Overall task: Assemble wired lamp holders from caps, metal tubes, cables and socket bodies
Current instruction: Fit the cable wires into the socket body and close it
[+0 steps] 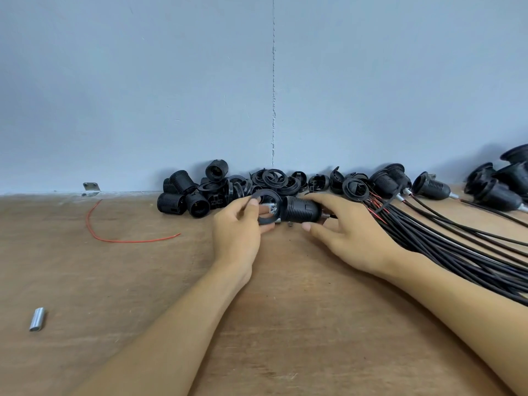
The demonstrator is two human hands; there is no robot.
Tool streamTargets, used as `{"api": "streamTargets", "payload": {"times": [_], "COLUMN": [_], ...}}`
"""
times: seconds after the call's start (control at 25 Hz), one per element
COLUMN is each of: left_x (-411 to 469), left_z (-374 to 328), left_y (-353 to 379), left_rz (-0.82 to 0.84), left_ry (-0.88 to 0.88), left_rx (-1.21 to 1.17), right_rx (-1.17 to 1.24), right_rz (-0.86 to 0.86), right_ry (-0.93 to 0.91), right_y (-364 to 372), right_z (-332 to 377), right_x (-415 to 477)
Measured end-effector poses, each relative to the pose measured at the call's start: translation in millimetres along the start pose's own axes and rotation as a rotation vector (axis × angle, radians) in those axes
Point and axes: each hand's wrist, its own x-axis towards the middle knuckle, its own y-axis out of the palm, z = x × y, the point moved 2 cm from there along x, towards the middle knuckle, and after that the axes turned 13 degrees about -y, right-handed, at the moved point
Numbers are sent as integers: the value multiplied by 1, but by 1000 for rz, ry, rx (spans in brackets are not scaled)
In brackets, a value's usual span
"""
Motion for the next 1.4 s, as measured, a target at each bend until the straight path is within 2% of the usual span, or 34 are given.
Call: {"api": "streamTargets", "payload": {"times": [0.08, 0.16, 0.28, 0.4, 0.64, 0.88, 1.16, 1.4], "left_x": [0, -2, -9, -12, -19, -18, -16, -19], "left_z": [-5, -7, -5, -3, -2, -4, -3, 1], "left_y": [-1, 1, 8, 12, 14, 15, 15, 18], "left_rz": [27, 86, 150, 151, 107, 230, 261, 293], "left_ry": [-77, -153, -193, -162, 6, -97, 37, 76], "left_rx": [-134, -197, -26, 140, 248, 120, 219, 156], "right_rx": [50, 84, 41, 48, 8, -10, -3, 54], "right_rz": [-97, -116, -40, -22, -6, -2, 8, -61], "right_ry": [12, 24, -45, -82, -116, -126, -83, -55], "right_y": [-1, -1, 1, 1, 4, 5, 3, 3], "right_z": [1, 1, 3, 4, 2, -2, -2, -2], "right_x": [-1, -1, -2, -2, -2, -1, -1, 1]}}
